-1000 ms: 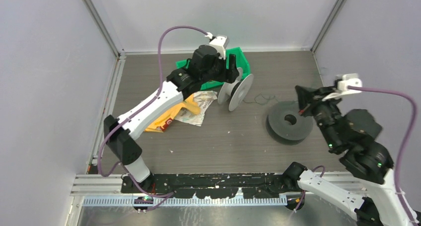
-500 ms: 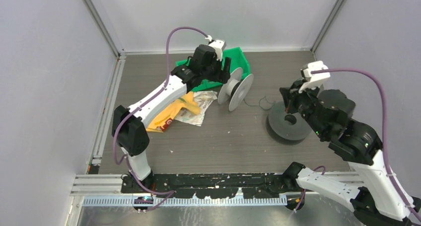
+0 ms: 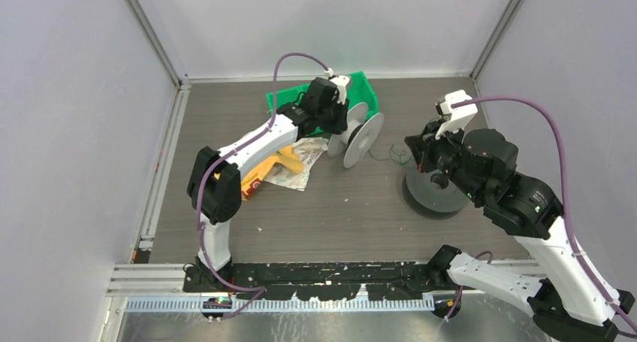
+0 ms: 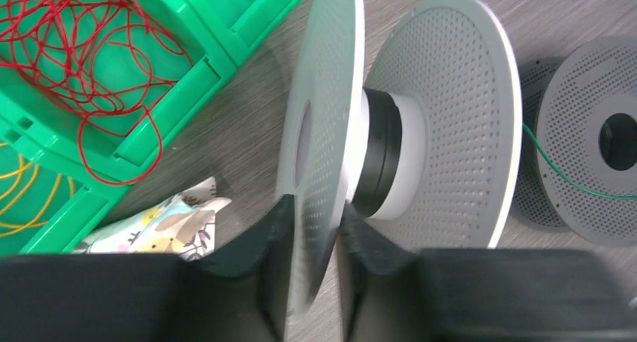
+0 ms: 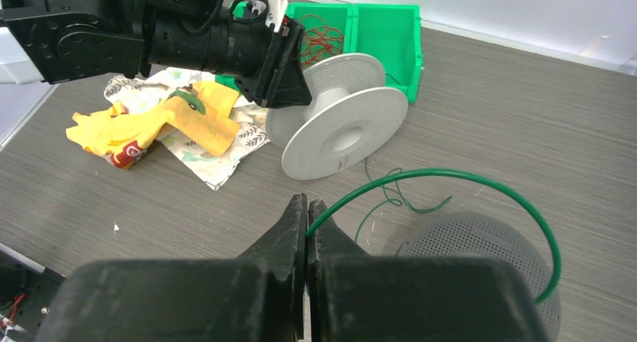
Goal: Wrap the cables
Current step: Move the cable reel to the center of the board.
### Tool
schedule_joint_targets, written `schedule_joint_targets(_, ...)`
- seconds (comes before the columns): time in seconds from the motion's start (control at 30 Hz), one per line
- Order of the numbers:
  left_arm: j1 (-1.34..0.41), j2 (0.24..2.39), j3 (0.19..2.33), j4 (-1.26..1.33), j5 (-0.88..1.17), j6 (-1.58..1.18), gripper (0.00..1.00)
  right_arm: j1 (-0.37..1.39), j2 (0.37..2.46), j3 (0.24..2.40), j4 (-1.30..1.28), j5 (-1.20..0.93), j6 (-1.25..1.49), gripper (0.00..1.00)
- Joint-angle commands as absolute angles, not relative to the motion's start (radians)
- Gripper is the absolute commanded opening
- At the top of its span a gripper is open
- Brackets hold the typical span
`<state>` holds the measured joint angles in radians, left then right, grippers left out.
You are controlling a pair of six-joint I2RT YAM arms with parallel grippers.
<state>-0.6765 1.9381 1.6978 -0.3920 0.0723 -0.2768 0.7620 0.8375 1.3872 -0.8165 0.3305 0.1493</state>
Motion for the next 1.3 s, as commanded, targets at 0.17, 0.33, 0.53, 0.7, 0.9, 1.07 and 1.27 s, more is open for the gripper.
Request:
schedule_joint_targets(0.17,-0.681,1.843,1.628,-0.326,0.132,-0.309,0.0,0.755,0.818,1.39,-0.783,0.352,0.114,0.01)
schedule_joint_targets(0.33,-0.681,1.761,1.532,-0.317,0.15,-0.265,0.01,0.743,0.852,1.452,-0.825,0.267,0.051,0.01)
schedule_joint_targets(0.53,-0.681,1.619,1.383,-0.228,0.135,-0.17,0.0,0.729,0.912,1.521,-0.926,0.136,0.011,0.01)
schedule_joint_targets(0.7,-0.686,1.55,1.305,-0.176,0.165,-0.068,0.01,0.719,0.905,1.436,-0.884,0.111,0.061,0.01)
schedule_joint_targets(0.9,-0.71,1.556,1.306,-0.184,0.137,-0.024,0.04,0.694,0.884,1.35,-0.829,0.057,0.09,0.01)
schedule_joint_targets(1.07,-0.712,1.588,1.354,-0.246,0.141,-0.053,0.23,0.652,0.9,1.341,-0.832,-0.04,0.092,0.0)
schedule_joint_targets(1.27,-0.712,1.595,1.367,-0.251,0.136,-0.077,0.37,0.569,0.918,1.335,-0.833,-0.17,0.083,0.0)
